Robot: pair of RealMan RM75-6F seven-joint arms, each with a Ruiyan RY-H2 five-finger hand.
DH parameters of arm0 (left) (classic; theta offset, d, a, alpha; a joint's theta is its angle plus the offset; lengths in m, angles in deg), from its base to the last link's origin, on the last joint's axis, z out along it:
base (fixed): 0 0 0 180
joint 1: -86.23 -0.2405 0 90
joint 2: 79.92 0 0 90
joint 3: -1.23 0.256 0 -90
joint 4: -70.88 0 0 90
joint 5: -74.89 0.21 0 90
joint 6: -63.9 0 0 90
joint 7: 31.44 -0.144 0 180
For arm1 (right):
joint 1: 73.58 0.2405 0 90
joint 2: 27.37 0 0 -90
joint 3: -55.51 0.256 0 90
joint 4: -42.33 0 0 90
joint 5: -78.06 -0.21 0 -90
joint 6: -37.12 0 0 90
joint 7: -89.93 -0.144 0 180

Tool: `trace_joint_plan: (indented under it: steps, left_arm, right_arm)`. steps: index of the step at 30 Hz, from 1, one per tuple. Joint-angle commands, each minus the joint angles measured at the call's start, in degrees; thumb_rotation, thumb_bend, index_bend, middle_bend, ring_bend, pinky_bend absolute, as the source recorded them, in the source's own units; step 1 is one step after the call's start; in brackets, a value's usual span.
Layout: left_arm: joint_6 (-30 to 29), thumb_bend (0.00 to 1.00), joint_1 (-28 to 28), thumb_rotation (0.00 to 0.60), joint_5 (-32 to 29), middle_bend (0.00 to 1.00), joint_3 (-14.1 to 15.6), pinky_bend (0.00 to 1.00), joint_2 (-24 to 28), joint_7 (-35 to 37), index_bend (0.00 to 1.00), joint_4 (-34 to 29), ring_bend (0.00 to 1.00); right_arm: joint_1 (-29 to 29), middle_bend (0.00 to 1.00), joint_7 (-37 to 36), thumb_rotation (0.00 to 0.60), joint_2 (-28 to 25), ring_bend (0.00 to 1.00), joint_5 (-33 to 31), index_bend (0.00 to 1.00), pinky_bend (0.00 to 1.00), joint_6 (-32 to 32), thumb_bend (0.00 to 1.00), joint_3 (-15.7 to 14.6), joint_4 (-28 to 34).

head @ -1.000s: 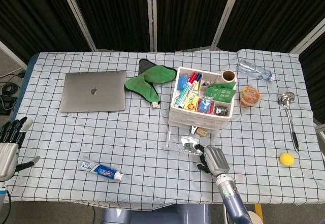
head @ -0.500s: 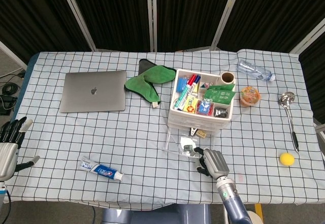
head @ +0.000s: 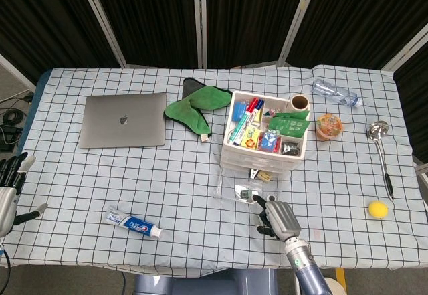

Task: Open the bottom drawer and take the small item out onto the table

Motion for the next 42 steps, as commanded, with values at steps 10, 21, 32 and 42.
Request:
trace_joint_plan:
  steps: [10, 21, 32, 42]
  left_arm:
    - [-0.3, 0.02, -0.2, 0.6, -0.4, 0.0, -0.3, 0.0, 0.4, 0.9, 0.0, 0.0, 0.0]
    - [-0.8, 0.02, -0.4, 0.6, -0.5, 0.0, -0.6, 0.0, 0.6, 1.7, 0.0, 0.1, 0.0]
    - [-1.1, 0.02, -0.5, 0.6, -1.7, 0.0, -1.4, 0.0, 0.6, 2.2, 0.0, 0.5, 0.0]
    - [-0.7, 0.02, -0.2, 0.6, -3.4, 0.0, -2.5, 0.0, -0.2, 1.7, 0.0, 1.3, 0.0]
  right_arm:
    - [-1.1, 0.96, 0.9, 0.6, -0.5, 0.96, 4.3, 0.3, 0.83, -2.3, 0.47, -1.4, 2.0]
    - [2.6, 0.96, 1.5, 0.6, -3.3, 0.96, 6.2, 0.27, 0.83, 1.6, 0.27, 1.7, 3.4]
    - [12.8, 1.0, 9.1, 0.6, -10.1, 0.99, 7.5, 0.29, 0.83, 13.0, 0.06, 5.9, -0.2]
    - [18.7, 1.0, 9.6, 0.6, -9.9, 1.0, 10.6, 0.36, 0.84, 16.6, 0.02, 7.5, -7.6]
